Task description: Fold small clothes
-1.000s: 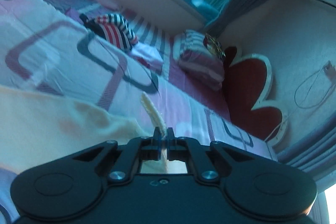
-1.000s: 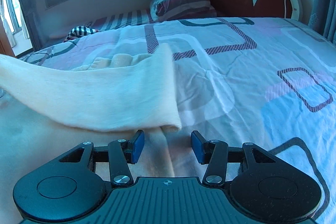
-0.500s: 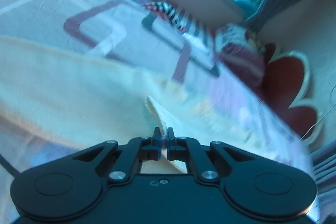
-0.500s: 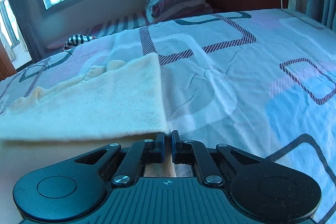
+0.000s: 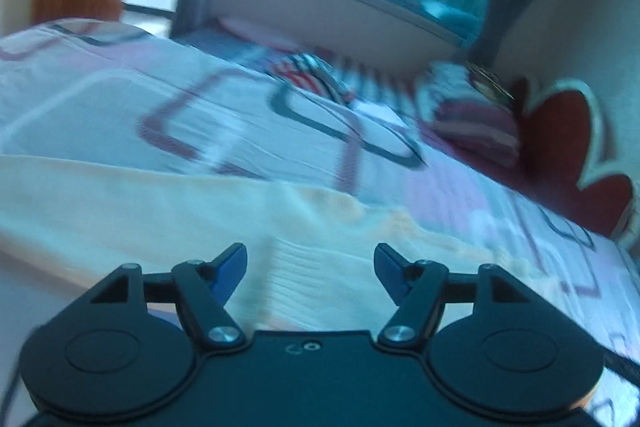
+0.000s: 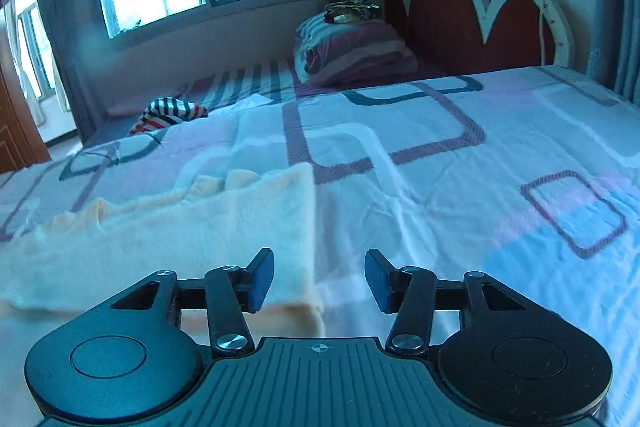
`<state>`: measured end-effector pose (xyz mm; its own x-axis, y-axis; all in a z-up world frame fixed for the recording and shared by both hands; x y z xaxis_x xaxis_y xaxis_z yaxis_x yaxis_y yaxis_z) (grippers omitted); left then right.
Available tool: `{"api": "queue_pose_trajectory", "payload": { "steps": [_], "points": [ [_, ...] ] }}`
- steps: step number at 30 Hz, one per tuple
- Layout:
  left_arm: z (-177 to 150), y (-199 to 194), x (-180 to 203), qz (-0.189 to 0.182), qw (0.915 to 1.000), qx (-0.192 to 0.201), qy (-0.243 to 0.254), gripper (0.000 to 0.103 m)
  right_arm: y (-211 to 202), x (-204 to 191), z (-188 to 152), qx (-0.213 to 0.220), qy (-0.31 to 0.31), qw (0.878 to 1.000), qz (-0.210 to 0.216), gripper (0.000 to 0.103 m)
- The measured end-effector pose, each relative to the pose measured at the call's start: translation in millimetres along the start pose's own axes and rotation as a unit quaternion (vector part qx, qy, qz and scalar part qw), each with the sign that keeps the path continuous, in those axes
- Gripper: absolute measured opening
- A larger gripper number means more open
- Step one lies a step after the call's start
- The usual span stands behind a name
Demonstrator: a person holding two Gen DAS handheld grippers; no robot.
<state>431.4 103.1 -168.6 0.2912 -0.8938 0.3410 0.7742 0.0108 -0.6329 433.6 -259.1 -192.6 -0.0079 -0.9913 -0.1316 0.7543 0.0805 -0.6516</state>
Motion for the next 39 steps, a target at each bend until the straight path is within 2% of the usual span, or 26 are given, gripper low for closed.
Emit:
{"api": "queue_pose_trajectory", "payload": {
  "steps": [4,8,11,14,15,16,17,18,19,21,23,27,29,32,35,36,39],
  "points": [
    [-10,21,18,-0.019,0.9994,-0.024,0.016,0.067,35,-9,7,-0.016,-0.016,1.0,0.001,0.05],
    [-26,42,19,-0.012,0.9983,-0.053,0.02,0.067,72,0,12,-0.037,0.026,0.999,0.006,0.05],
    [-32,49,15,-0.005,0.9981,-0.053,0.031,0.066,97,8,22,-0.046,0.055,0.997,0.026,0.05],
    [-33,53,16,-0.002,0.9977,-0.05,0.047,0.067,113,8,33,-0.045,0.055,0.997,0.028,0.05],
    [-32,54,16,-0.001,0.9976,-0.049,0.048,0.067,117,8,36,-0.045,0.057,0.997,0.03,0.043],
    [-32,56,17,0.001,0.9976,-0.047,0.051,0.067,120,8,38,-0.046,0.06,0.997,0.032,0.023],
    [-32,57,18,0.002,0.9975,-0.046,0.054,0.068,123,9,40,-0.048,0.062,0.996,0.035,0.014],
    [-32,58,20,0.004,0.9973,-0.044,0.058,0.069,125,9,42,-0.049,0.064,0.996,0.034,0.007],
    [-32,59,22,0.006,0.9972,-0.042,0.062,0.07,126,9,43,-0.048,0.062,0.997,0.03,0.006],
    [-32,59,25,0.01,0.9968,-0.04,0.068,0.07,121,8,42,-0.036,0.046,0.998,0.014,0.005],
    [-33,57,28,0.003,0.9966,-0.039,0.072,0.07,121,14,35,-0.027,0.022,0.999,-0.028,0.004],
    [-34,58,27,0.007,0.9955,-0.037,0.087,0.071,119,8,37,-0.028,-0.004,0.999,-0.034,0.005],
    [-31,52,28,0.004,0.9965,-0.035,0.076,0.07,109,5,43,-0.008,-0.004,0.999,-0.039,0.005],
    [-29,49,30,0.001,0.9968,-0.03,0.075,0.072,93,-6,50,0.015,-0.012,1.0,-0.019,0.007],
    [-36,57,29,0.007,0.9956,-0.043,0.083,0.073,87,-31,43,0.007,-0.027,0.999,0.017,0.01],
    [-37,60,29,0.01,0.9944,-0.041,0.097,0.074,88,-41,38,0.001,-0.04,0.999,0.022,0.015],
    [-38,62,29,0.011,0.9928,-0.036,0.113,0.074,103,-50,18,-0.032,-0.073,0.997,0.0,0.024]
  ]
}}
Point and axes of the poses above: each gripper's, at about its wrist camera, not at the fingertips, and y roughly the way its jaws point, x to its right, z to its top, the point moved 7 cm from there along y, roughly the way its jaws point, and after that the axes turned 3 degrees about -y, right-handed, at the moved point
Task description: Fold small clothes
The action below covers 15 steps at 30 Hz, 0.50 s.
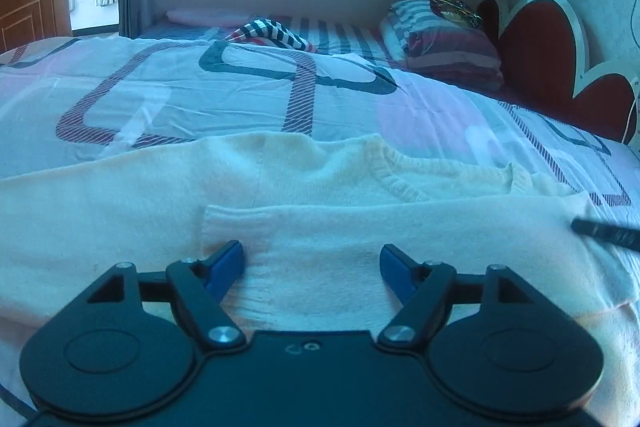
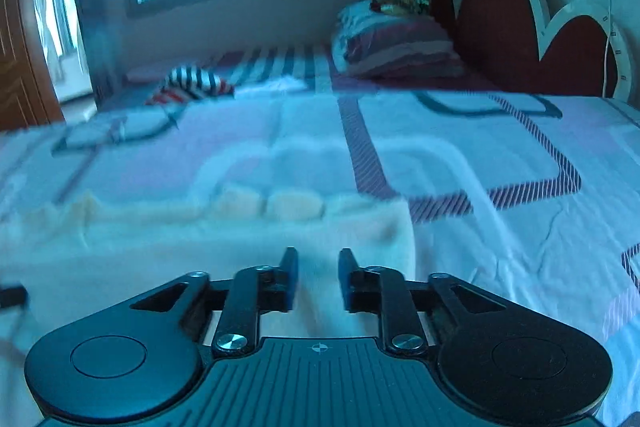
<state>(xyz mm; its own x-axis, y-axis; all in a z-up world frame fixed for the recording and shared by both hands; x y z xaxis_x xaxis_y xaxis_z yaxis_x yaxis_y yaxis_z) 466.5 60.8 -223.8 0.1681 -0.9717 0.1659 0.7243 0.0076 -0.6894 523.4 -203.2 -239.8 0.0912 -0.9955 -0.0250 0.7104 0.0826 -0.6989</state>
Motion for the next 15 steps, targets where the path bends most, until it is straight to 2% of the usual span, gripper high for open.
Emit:
{"api": "queue_pose_trajectory", "payload": {
  "steps": [5,7,15],
  "points": [
    [3,-17,-11,-0.004,0.9994,-0.008,-0.032,0.074,-10,5,-3,-0.005,0.03,1.0,0.0,0.025],
    [3,-29,-20,0.003,0.9989,-0.006,-0.046,0.081,-25,-2,-2,0.003,0.029,0.999,0.019,0.026],
    [-2,-71,-85,0.036,0.9923,-0.006,-0.118,0.082,-49,-78,-19,-0.022,0.016,0.994,0.102,0.031]
  ]
}}
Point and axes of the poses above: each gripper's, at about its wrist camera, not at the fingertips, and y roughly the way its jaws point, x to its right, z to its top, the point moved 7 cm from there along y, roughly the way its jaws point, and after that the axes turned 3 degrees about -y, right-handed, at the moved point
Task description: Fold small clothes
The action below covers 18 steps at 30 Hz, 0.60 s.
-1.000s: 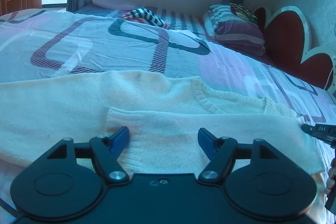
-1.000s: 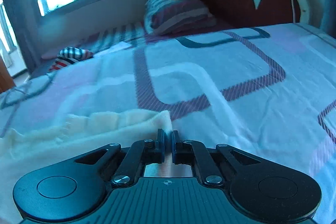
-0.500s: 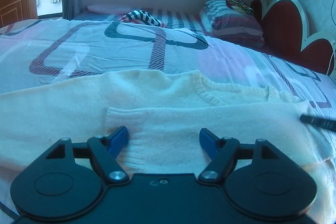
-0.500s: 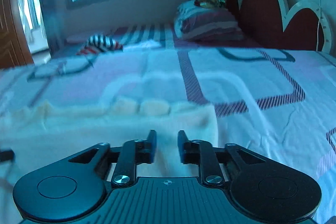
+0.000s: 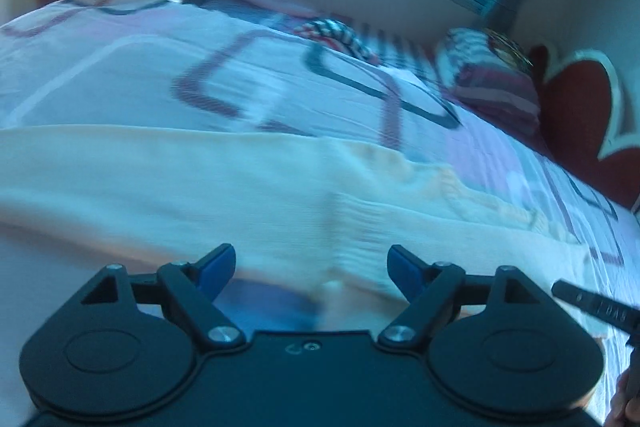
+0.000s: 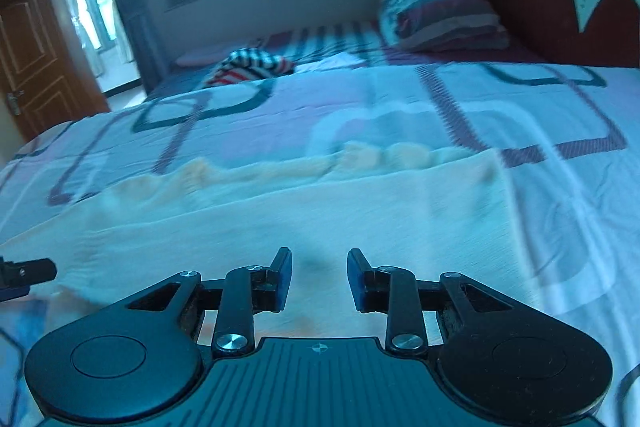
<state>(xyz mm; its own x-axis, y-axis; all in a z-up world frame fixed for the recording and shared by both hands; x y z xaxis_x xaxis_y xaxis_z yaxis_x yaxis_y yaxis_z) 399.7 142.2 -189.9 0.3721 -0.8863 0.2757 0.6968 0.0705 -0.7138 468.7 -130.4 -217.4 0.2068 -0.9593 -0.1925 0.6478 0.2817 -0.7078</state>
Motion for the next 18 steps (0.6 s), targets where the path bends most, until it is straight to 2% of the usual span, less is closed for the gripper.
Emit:
{"api": "queue_pose_trajectory", "payload": {
  "steps": [5,9,15,18],
  "points": [
    [6,-23,-59,0.029,0.9982,0.005,-0.053,0.082,-3,-53,-5,-0.003,-0.03,0.999,0.04,0.031],
    [6,-38,-112,0.045,0.9929,0.008,-0.11,0.08,0,-95,-6,-0.004,-0.052,0.997,0.066,0.031],
    [5,-53,-190,0.061,0.9772,0.012,-0.203,0.075,12,-140,-11,-0.012,-0.069,0.994,0.089,0.031],
    [5,-56,-221,0.045,0.9679,0.024,-0.246,0.07,17,-158,-14,-0.014,-0.081,0.992,0.093,0.031]
  ]
}}
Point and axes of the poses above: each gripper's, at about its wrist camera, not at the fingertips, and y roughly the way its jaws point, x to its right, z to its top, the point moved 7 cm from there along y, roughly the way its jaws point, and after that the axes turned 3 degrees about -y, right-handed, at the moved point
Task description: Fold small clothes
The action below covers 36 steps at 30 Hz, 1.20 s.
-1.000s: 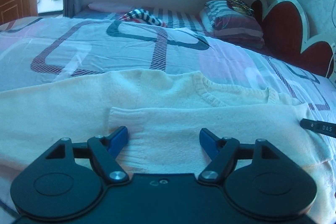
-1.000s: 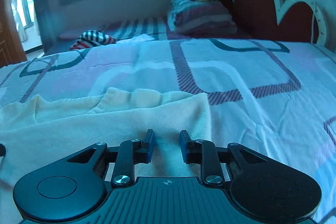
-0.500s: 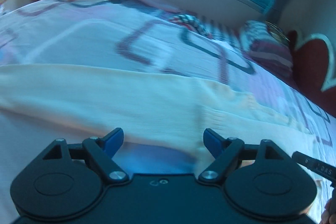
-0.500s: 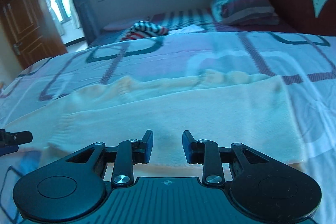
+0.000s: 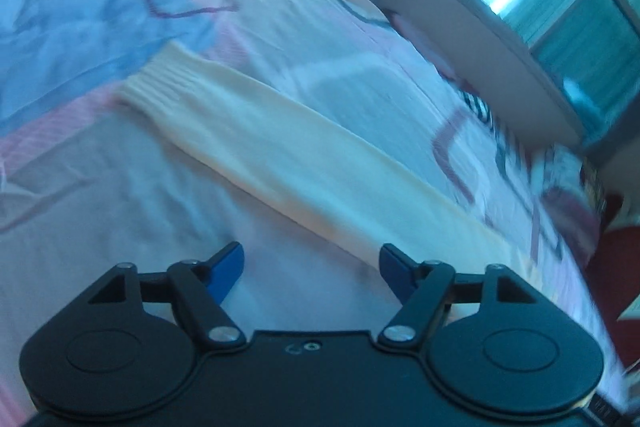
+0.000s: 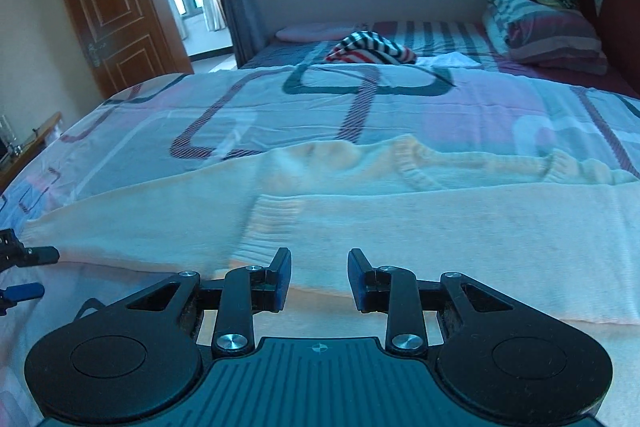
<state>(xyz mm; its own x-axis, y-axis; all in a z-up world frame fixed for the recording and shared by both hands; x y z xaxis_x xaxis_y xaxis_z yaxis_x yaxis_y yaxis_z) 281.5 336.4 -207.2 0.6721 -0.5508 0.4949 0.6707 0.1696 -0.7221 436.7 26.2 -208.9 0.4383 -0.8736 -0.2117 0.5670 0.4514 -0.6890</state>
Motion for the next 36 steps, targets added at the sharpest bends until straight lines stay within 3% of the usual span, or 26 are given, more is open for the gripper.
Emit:
{"api": "queue_pose_trajectory", "payload": {
  "steps": [6,11,14,18,21,25,28,31,36],
  "points": [
    [29,7,-25,-0.037,0.997,0.015,-0.065,0.069,19,-16,1,-0.007,-0.007,1.0,-0.003,0.031],
    [51,21,-31,-0.047,0.9938,0.038,-0.094,0.066,33,-18,1,-0.013,-0.004,1.0,-0.014,0.031],
    [59,27,-35,-0.04,0.9927,0.052,-0.102,0.049,42,-19,-3,-0.022,-0.003,1.0,-0.02,0.031],
    [65,31,-42,-0.024,0.992,0.052,-0.113,0.003,48,-20,-6,-0.024,-0.014,0.999,-0.028,0.031],
    [67,22,-35,-0.033,0.9928,0.062,-0.096,0.003,42,-18,-3,-0.012,-0.005,0.999,-0.03,0.031],
    [67,6,6,-0.06,0.9947,0.078,-0.03,0.002,50,-25,-10,-0.023,-0.056,0.997,-0.041,0.031],
    [62,-8,55,-0.097,0.9913,0.084,0.027,0.002,41,-16,-2,-0.013,-0.012,1.0,-0.018,0.031],
    [42,-14,112,-0.135,0.9843,0.072,0.088,0.002,23,-3,3,0.006,0.021,1.0,-0.015,0.031],
    [-17,-2,197,-0.198,0.9684,0.019,0.15,0.002,-9,27,3,0.018,0.055,0.998,-0.019,0.031]
  ]
}}
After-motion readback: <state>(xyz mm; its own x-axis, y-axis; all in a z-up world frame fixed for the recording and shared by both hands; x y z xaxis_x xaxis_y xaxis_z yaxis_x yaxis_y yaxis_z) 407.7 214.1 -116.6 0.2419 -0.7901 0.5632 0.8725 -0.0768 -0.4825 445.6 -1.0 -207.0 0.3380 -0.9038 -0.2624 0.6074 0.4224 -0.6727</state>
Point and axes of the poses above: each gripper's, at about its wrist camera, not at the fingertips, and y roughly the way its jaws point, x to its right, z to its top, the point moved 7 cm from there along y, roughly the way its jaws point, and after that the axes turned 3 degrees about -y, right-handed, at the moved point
